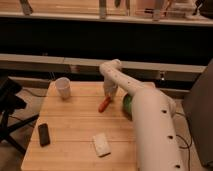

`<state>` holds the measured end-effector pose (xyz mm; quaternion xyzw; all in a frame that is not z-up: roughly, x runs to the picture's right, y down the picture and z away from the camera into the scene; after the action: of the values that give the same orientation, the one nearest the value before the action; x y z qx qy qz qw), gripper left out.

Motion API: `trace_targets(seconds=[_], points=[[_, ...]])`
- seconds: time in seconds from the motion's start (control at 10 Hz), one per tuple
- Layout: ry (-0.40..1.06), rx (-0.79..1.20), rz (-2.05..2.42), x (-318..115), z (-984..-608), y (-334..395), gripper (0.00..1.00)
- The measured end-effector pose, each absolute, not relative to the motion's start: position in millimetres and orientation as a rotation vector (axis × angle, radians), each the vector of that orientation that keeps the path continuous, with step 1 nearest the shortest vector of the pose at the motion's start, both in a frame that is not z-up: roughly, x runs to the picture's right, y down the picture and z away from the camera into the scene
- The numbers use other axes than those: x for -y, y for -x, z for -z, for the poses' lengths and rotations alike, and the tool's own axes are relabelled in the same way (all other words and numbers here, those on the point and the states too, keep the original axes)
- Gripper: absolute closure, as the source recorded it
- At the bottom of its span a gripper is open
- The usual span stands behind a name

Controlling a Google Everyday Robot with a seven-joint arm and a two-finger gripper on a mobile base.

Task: Drag the pepper across the table

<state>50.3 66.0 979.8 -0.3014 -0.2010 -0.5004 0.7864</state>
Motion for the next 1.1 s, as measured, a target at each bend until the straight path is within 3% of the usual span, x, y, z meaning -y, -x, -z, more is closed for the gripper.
trace_targets(seconds=[1.1], points=[[0.654,0.429,1.079,-72.4,-975.3,-53.2,1.0]])
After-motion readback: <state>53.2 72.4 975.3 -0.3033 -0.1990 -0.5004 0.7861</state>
